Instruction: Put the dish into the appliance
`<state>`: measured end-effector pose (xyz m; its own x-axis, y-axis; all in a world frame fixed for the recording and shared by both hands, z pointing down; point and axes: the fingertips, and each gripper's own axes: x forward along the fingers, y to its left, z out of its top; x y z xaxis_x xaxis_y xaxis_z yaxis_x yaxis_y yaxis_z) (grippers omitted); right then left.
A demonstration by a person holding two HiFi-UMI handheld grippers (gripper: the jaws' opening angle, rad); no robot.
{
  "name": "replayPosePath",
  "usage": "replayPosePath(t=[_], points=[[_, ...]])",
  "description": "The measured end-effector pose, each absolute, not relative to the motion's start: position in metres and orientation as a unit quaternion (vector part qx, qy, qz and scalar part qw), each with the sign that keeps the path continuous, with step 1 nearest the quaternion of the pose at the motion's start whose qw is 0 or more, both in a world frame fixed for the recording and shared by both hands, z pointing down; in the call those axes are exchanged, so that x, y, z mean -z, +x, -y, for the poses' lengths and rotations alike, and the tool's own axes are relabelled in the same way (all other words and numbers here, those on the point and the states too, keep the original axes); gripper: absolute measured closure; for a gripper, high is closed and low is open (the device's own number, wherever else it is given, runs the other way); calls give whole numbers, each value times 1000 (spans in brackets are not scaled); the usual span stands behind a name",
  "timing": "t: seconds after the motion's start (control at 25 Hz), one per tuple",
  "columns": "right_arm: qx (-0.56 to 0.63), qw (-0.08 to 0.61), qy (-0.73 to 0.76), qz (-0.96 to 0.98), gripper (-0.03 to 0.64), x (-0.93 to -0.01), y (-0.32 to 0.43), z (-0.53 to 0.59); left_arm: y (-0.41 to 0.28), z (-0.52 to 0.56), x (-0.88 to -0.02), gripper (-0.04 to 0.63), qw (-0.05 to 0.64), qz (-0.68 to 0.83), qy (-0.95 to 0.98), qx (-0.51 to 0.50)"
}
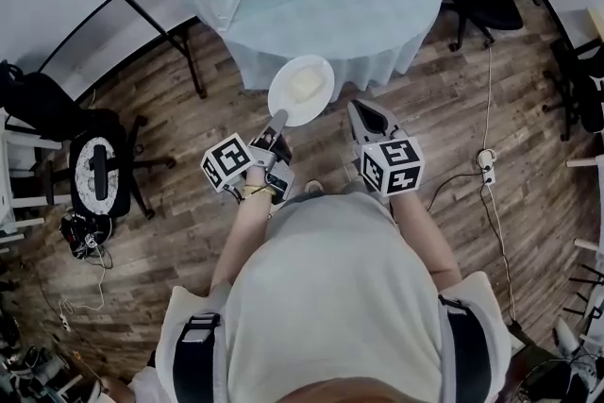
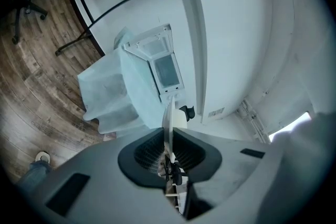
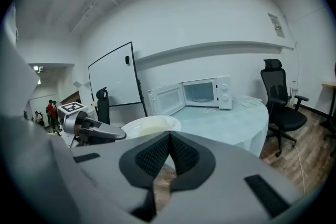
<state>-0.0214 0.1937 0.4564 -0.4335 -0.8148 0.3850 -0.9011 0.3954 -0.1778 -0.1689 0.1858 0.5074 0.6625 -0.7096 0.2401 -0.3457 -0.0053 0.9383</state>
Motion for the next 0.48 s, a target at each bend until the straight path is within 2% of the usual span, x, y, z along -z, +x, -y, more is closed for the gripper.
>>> replayPosePath(t=[0.48], points=[[-195,118,517,825,612,-464,-32,-194,-178,-182,-509,551,597,378,690,156]])
